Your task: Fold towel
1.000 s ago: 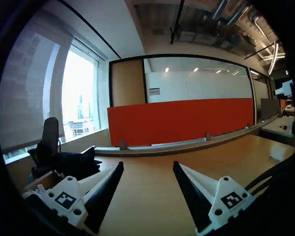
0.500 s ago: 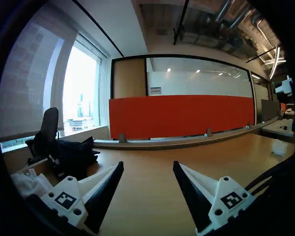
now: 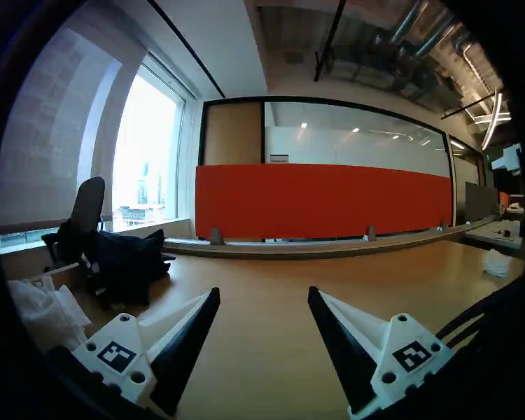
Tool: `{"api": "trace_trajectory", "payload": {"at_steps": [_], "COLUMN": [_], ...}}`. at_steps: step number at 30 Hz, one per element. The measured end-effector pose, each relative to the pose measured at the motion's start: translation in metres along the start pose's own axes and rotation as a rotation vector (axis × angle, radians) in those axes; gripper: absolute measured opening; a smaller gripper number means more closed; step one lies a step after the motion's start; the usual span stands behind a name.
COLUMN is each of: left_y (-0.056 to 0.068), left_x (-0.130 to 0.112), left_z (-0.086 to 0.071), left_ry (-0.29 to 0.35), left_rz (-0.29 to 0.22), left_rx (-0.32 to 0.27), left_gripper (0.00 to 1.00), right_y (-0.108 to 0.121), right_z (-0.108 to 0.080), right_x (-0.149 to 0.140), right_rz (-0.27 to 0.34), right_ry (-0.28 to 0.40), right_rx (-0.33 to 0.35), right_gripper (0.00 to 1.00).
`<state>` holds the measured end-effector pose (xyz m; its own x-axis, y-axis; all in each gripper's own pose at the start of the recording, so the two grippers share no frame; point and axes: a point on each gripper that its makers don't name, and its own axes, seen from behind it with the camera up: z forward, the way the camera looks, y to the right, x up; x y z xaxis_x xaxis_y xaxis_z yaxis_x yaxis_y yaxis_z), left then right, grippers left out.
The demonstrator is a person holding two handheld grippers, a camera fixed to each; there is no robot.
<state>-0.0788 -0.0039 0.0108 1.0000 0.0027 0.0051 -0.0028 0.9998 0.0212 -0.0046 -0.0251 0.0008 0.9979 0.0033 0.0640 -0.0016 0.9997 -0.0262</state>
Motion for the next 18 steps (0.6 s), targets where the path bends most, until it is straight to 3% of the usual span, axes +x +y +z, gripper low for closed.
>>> {"api": "trace_trajectory", "payload": {"at_steps": [9, 18], "left_y": [-0.0042, -0.0017], "left_x": [-0.0082, -0.0067], "left_z": [-0.0012, -0.0018], "left_ry": [0.000, 0.010], "left_rz": [-0.018, 0.007], "left_rx": [0.007, 0.002], "left_gripper": [0.93, 0.93], "right_y": [0.0009, 0.0031], "right_z": [-0.0002, -0.0019], "right_x": [-0.0047, -0.0077], "right_rz": [-0.006, -0.010], "right_ry": [-0.005, -0.005], "right_rx": [-0.002, -0.006], "right_gripper": [0.97, 0.97]}}
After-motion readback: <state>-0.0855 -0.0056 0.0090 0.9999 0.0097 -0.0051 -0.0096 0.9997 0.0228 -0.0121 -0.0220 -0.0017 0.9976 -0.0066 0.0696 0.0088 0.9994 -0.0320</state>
